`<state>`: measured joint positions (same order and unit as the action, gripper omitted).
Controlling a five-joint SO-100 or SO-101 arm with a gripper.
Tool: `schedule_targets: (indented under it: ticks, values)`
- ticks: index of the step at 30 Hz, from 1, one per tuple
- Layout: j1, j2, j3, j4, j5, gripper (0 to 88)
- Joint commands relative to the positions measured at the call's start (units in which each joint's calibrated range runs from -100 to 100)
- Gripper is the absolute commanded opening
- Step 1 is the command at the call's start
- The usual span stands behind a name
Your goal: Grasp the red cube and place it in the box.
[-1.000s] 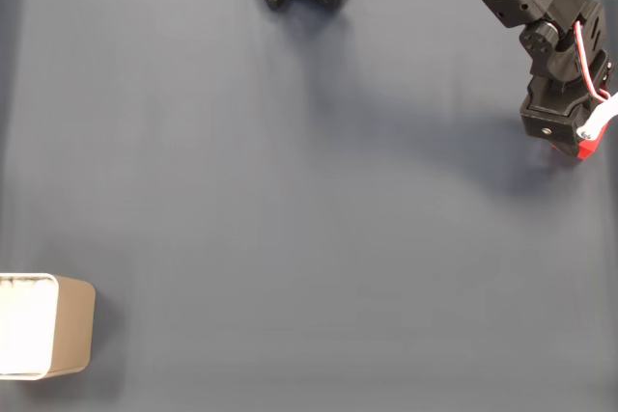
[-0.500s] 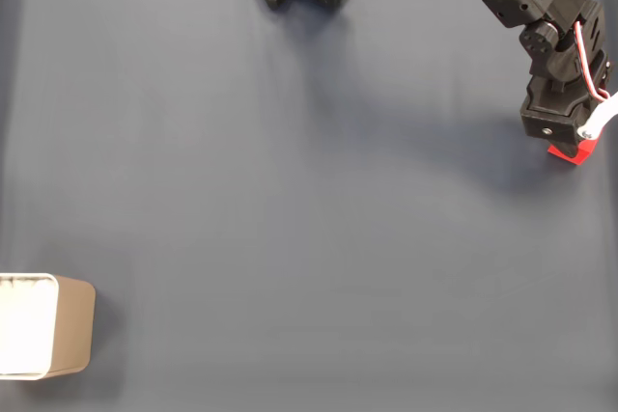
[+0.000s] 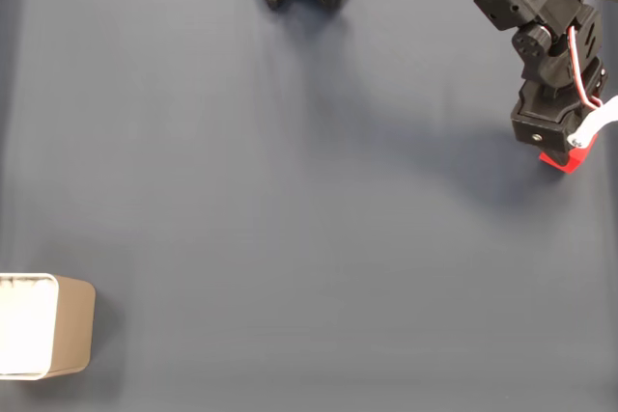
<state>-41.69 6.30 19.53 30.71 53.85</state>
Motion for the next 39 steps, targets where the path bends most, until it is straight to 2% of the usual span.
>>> schedule_targets:
  ticks: [1,18,39]
  values:
    - [1.4,-5.6,-0.7,1.3,-0.8,4.0]
    - [9.4,-13.4,-6.5,10.2,-1.1,3.7]
    - [22.4,-15.3,-17.3,15.3,0.6,3.6]
